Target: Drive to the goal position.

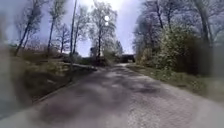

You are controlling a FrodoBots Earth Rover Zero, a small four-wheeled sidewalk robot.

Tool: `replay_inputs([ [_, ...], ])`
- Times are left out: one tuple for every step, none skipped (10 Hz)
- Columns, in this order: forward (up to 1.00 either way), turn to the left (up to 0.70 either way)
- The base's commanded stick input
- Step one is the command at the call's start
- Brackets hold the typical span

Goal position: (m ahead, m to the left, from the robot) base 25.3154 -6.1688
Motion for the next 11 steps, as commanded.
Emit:
replay_inputs([
  [0.7,0.0],
  [0.7,0.0],
  [0.7,0.0],
  [0.7,0.0],
  [0.7,0.0],
  [0.7,0.0],
  [0.7,0.0],
  [0.7,0.0],
  [0.7,0.0],
  [0.7,0.0],
  [0.7,0.0],
])
